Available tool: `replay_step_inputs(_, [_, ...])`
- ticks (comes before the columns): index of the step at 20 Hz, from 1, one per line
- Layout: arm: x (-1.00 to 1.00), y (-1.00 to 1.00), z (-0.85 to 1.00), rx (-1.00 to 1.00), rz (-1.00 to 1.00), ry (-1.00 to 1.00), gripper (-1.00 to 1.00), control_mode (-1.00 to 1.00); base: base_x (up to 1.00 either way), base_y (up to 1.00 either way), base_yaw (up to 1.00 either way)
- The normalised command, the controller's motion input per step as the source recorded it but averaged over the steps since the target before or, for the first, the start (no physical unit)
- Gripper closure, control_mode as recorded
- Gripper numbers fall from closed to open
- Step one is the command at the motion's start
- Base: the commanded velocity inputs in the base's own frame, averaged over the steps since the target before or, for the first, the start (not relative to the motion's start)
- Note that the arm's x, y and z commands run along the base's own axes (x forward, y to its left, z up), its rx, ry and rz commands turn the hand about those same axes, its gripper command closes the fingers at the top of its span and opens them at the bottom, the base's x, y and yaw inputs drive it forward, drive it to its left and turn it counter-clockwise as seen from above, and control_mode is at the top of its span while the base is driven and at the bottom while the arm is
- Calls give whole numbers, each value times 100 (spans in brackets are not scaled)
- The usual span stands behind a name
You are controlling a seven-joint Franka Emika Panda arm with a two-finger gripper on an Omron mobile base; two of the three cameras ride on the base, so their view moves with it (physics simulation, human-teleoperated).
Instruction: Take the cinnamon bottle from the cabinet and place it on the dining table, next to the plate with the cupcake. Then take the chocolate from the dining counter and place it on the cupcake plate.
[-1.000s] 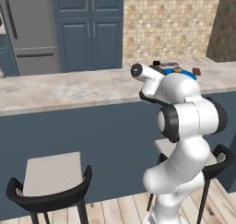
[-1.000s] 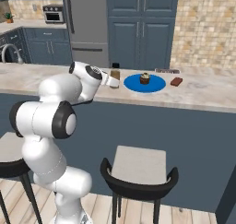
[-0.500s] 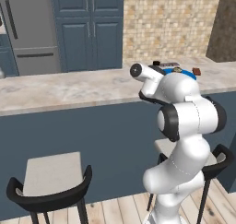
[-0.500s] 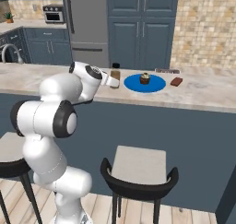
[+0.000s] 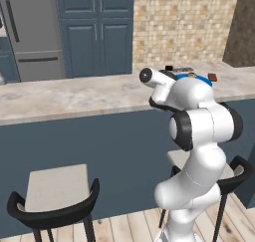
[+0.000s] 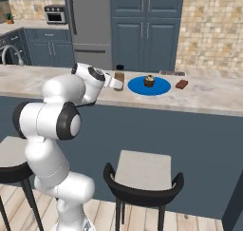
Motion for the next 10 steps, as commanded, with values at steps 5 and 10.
replay_step_inputs(5, [7, 0, -34, 0, 0, 0, 100, -100, 0, 0, 0])
replay_step_inputs(10, [10, 0, -36, -1, 0, 0, 100, -100, 0, 0, 0])
